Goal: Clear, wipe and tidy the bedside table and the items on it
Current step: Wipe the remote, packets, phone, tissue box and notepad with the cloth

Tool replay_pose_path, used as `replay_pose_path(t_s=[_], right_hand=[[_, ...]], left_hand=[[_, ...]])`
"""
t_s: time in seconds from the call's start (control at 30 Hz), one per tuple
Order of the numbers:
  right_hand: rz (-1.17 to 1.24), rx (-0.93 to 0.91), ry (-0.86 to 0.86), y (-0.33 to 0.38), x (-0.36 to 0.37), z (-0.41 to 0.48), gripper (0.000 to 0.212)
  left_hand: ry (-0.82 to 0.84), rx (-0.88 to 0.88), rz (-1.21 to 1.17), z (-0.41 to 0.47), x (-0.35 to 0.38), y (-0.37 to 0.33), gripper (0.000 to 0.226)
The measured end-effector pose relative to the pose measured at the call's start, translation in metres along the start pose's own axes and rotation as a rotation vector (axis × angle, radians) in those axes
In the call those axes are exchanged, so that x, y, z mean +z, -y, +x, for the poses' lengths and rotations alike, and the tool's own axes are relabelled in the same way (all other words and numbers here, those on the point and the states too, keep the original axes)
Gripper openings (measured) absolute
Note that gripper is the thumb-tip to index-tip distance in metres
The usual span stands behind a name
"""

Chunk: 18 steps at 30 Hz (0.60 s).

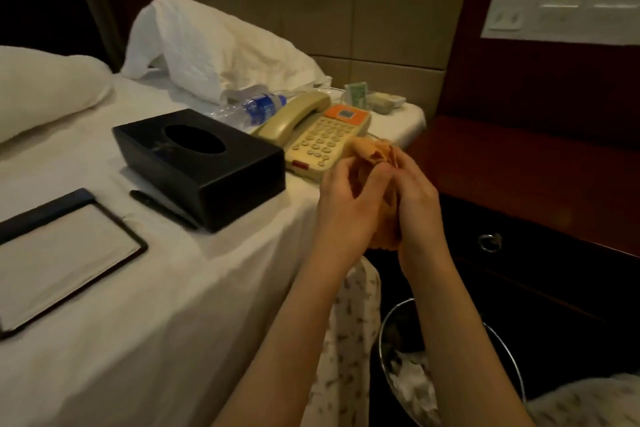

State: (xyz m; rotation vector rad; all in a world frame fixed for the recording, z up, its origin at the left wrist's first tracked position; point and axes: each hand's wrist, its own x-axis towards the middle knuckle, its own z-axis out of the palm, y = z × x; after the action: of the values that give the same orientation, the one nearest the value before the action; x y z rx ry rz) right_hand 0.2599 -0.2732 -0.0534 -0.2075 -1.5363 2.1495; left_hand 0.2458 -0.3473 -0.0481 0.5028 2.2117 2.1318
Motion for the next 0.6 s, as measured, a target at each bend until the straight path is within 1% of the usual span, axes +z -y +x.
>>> replay_pose_path(t_s=[0.03, 0.1, 0.17, 0.23, 0.3, 0.33, 0.4, 0.47, 0.53, 0.6], right_hand=[[-0.003, -0.015, -0.023, 0.002, -0.009, 0.000, 0.030], [-0.035, -0.028, -0.079, 0.004, -0.030, -0.002, 0.023], [-0.158, -0.058, -0.112, 0.005, -0.043, -0.004, 0.018], [-0.299, -0.099, -0.144, 0.005, -0.057, -0.005, 0.023], [-0.340, -0.107, -0.201, 0.005, -0.070, -0.004, 0.027], [-0.334, -0.095, -0.225, 0.005, -0.078, -0.004, 0.026], [-0.241, -0.022, -0.269, 0.009, -0.092, -0.004, 0.019], [-0.151, 0.042, -0.336, 0.016, -0.107, -0.002, 0.024], [-0.155, 0.065, -0.432, 0.023, -0.122, 0.000, 0.025], [-0.155, 0.082, -0.504, 0.030, -0.136, 0.002, 0.018]], left_hand=[[0.029, -0.003, -0.070, 0.001, 0.009, 0.003, 0.024], [0.091, -0.040, -0.182, 0.005, 0.029, 0.009, 0.027], [0.138, -0.090, -0.229, 0.008, 0.045, 0.016, 0.024], [0.170, -0.156, -0.288, 0.012, 0.061, 0.022, 0.014], [0.199, -0.200, -0.299, 0.015, 0.075, 0.026, 0.020], [0.220, -0.217, -0.293, 0.016, 0.081, 0.028, 0.024], [0.287, -0.247, -0.314, 0.017, 0.095, 0.028, 0.026], [0.360, -0.301, -0.385, 0.019, 0.107, 0.026, 0.027], [0.412, -0.394, -0.483, 0.021, 0.121, 0.023, 0.028], [0.457, -0.503, -0.548, 0.024, 0.134, 0.021, 0.031]])
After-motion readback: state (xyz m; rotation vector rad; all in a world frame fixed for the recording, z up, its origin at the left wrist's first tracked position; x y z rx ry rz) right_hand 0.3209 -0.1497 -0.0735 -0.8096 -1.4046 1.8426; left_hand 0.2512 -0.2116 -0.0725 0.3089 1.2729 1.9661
